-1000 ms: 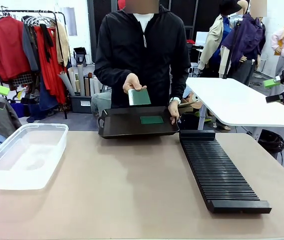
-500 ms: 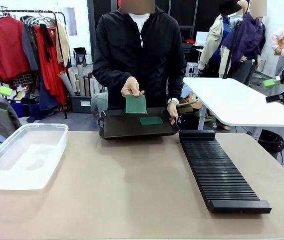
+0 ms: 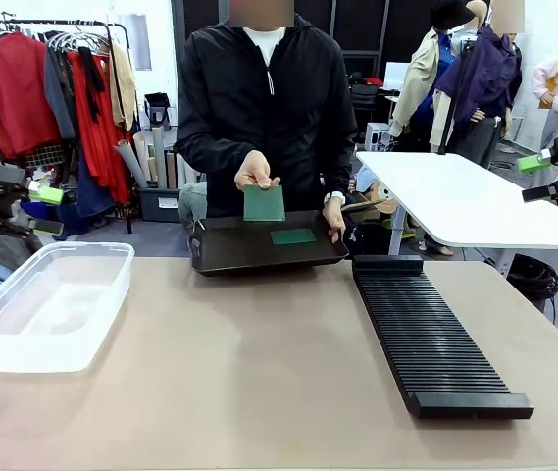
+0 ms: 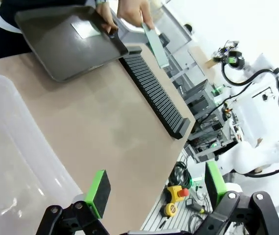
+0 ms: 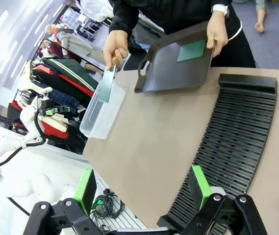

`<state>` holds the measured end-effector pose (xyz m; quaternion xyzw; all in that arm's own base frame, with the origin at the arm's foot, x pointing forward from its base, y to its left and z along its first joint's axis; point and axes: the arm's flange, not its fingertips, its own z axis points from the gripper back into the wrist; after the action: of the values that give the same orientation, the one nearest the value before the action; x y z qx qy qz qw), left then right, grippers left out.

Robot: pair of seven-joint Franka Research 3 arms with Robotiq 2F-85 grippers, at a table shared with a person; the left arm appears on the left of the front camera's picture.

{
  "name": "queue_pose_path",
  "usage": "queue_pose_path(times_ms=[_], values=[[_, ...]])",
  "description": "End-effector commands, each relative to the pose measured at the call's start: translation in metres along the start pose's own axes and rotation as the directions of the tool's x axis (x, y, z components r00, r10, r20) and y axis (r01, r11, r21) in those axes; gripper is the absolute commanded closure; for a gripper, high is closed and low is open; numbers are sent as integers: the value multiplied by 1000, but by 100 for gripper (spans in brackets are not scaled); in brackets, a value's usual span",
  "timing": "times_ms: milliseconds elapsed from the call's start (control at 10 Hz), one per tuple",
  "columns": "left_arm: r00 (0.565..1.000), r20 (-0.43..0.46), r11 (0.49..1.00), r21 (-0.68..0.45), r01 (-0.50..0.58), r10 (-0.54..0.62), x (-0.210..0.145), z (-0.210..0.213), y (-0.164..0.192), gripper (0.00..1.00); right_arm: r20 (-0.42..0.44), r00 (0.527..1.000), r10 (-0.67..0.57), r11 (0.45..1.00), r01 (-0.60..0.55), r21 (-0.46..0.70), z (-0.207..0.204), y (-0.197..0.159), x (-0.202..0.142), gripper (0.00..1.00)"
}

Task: Sort PCBs into racks and boxes based on the side picked up.
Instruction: Pick up the Blank PCB handed by the Human.

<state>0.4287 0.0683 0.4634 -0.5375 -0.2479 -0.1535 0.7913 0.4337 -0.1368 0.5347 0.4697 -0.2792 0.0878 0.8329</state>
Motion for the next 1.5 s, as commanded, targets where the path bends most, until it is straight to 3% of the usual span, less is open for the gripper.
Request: queue_pose_path(times_ms=[0,400,800,1400], values=[[999,46,998,-64,-12,15,-9,-17,16,0,-7,1000,4,1000,-4,-9,0,2,0,0],[990,50,983,-138,-123,131,-4,-60,46,0,-7,1000,4,1000,-4,-9,0,2,0,0],[987,51,969,-205,-136,150,19,-90,67,0,-7,1000,4,1000,-4,-9,0,2,0,0],[988,-85,924,-350,-152,130,32,-154,80,0,-7,1000,4,1000,-4,-9,0,2,0,0]])
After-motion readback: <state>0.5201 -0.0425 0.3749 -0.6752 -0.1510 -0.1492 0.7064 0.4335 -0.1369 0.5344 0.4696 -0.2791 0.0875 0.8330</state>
